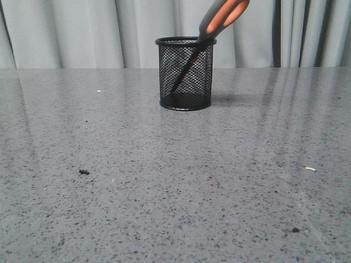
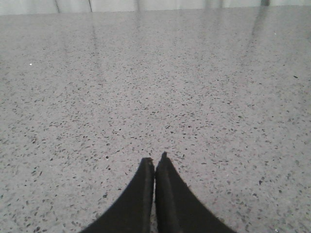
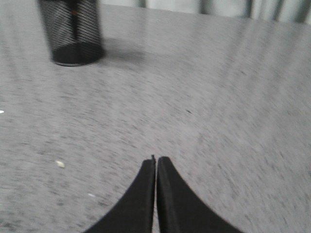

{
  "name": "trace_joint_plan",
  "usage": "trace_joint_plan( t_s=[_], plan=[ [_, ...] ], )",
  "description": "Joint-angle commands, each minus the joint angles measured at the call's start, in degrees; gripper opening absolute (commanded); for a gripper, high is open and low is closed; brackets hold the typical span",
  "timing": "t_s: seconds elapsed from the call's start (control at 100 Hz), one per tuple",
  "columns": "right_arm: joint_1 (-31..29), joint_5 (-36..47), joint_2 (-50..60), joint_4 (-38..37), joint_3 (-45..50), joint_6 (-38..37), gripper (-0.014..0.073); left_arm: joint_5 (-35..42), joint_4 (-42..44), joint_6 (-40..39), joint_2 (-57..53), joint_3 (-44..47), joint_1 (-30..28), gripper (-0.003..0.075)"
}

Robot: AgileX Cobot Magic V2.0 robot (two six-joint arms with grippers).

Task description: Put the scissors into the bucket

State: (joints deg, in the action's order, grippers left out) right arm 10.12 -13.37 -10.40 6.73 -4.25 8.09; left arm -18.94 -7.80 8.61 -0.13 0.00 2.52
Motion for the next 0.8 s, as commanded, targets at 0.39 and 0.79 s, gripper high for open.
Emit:
trace_joint_plan(
  t_s=[0.39, 0.79],
  plan=[
    [-9.95, -3.46, 12.20, -7.25, 5.30, -10.68, -0.0046, 2.58, -0.75, -0.62, -1.51, 2.26, -0.14, -0.0020],
    [-10.66, -3.41, 12.30, -7.25, 5.30, -10.68, -0.0046, 2.58, -0.75, -0.62, -1.51, 2.26, -0.14, -0.0020]
  ],
)
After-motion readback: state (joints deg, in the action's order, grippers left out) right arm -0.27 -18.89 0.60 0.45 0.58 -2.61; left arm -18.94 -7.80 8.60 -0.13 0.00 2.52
